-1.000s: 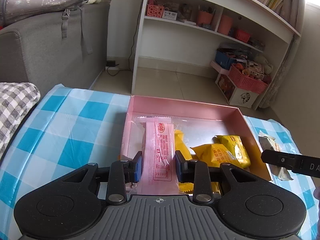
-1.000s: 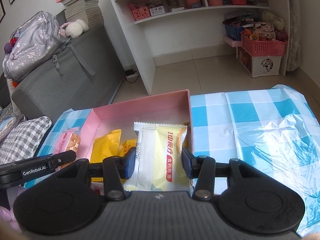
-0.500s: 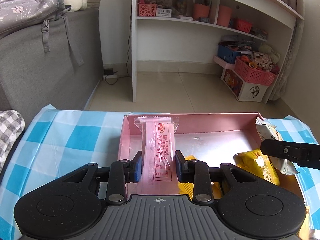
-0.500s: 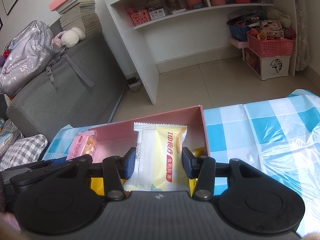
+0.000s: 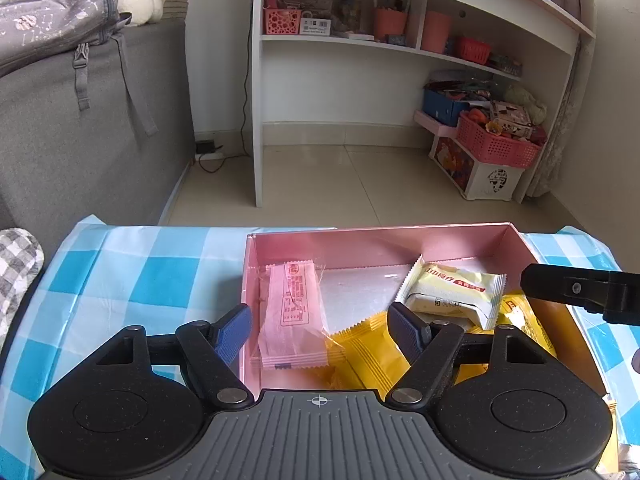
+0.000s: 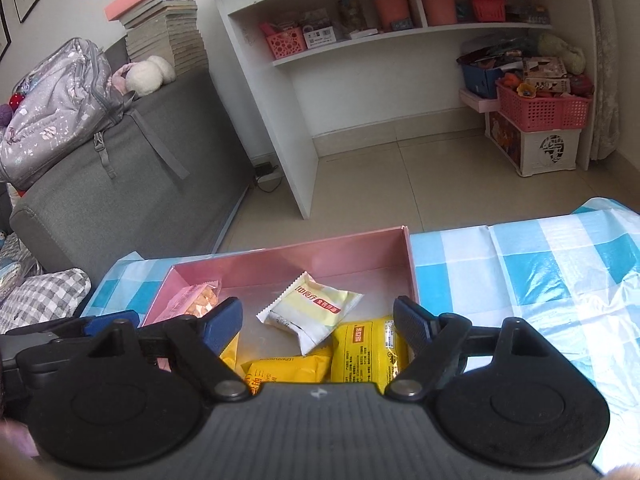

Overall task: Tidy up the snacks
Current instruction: 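Open both tools to release the packets in the box and withdraw, then grasp the white nut-print triangle packet with left tool while right tool grasps white-blue milk bar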

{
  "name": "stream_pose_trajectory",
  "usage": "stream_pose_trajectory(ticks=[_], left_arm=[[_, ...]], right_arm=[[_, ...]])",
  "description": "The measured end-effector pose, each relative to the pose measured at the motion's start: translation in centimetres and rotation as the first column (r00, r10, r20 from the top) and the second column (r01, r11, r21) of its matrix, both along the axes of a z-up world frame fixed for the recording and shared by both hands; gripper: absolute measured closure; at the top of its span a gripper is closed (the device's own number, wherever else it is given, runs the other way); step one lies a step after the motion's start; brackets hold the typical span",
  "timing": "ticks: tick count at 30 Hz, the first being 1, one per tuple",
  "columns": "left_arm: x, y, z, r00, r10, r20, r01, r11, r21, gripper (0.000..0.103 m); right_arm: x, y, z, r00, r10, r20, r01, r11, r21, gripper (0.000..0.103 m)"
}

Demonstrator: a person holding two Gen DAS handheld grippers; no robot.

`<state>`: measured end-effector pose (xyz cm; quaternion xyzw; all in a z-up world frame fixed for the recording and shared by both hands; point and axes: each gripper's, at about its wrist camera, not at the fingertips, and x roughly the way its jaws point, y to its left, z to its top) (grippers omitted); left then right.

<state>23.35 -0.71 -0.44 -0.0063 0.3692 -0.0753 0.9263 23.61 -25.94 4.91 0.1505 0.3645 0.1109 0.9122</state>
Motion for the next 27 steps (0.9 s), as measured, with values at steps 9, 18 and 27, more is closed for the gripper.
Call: stream_pose_trajectory(ticks=[9,18,27], left_arm=[[-4.1,0.3,2.0,1.0,-0.026,-0.01,0.027,0.999,0.047,0.018],[-8.4,0.7,3.6,0.999,-0.035,-0.02,0.036,0.998,0.05,0.016],[-12.6,1.2,4.1,0.998,-0.044,-0.042,0.046,0.997,0.063,0.013]], right_arm=[[-2.5,-1.0,2.2,1.0,-0.012,-0.01,0.011,0.998,-0.057,0.012],[-5.6,-2.3,3.2,0.999,-0.008,-0.041,0.003,0.994,-0.109,0.008],[-8.6,-2.4,3.7,0.998,0.002,-0.062,-0.013,0.986,-0.169,0.004]])
